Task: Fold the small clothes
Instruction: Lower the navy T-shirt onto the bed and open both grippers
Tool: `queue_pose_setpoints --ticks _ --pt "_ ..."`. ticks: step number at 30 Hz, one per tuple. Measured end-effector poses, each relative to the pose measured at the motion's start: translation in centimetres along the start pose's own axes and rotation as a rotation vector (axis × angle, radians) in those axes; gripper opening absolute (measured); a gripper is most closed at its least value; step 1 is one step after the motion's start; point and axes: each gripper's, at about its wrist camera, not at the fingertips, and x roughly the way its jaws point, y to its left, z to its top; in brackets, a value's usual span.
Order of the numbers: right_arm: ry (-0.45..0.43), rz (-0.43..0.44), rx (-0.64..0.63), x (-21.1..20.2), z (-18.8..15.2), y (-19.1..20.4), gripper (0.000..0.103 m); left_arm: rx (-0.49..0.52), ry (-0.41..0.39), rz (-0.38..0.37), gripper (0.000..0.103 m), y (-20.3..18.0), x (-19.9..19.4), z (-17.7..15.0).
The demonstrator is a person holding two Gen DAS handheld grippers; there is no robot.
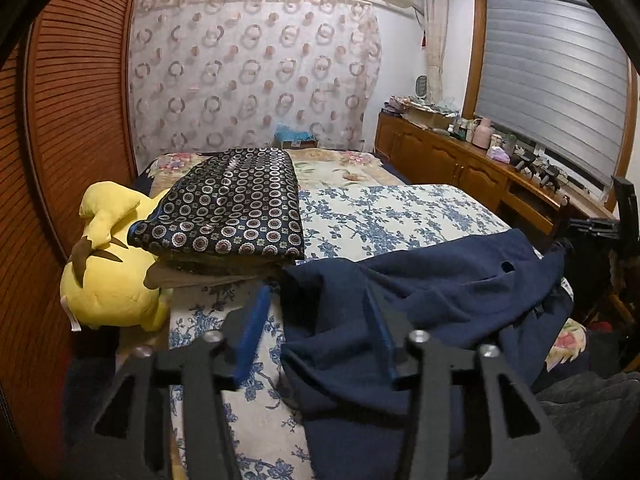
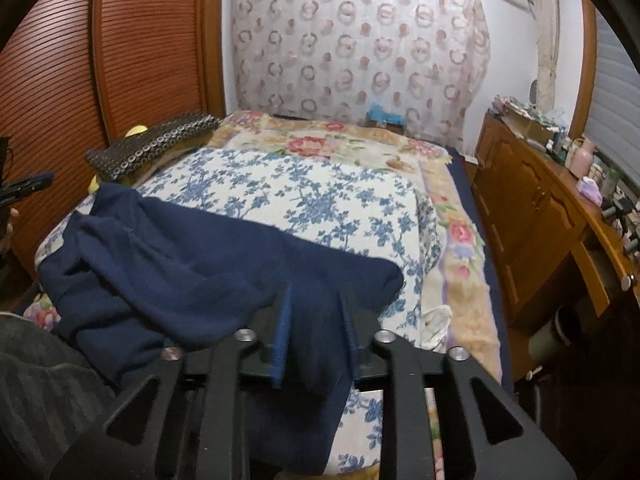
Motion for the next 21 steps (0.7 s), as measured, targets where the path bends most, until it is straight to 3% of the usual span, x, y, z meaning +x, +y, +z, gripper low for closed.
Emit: queue_pose_setpoints --ticks 2,7,21 --pt "-0.002 -0.011 0.002 0.4 0.2 -0.2 0.038 0.0 0.013 -0.002 0.058 0.0 0.8 0.3" --pt "0.026 -0.018 0.008 3.1 0.5 -0.8 0.049 0.018 0.052 0.012 0.058 -0.4 3.4 0.8" --pt "0.144 -0.073 0.098 11.9 0.7 -5.0 0.058 -0.017 0.184 0.046 0.058 1.2 11.3 1.7"
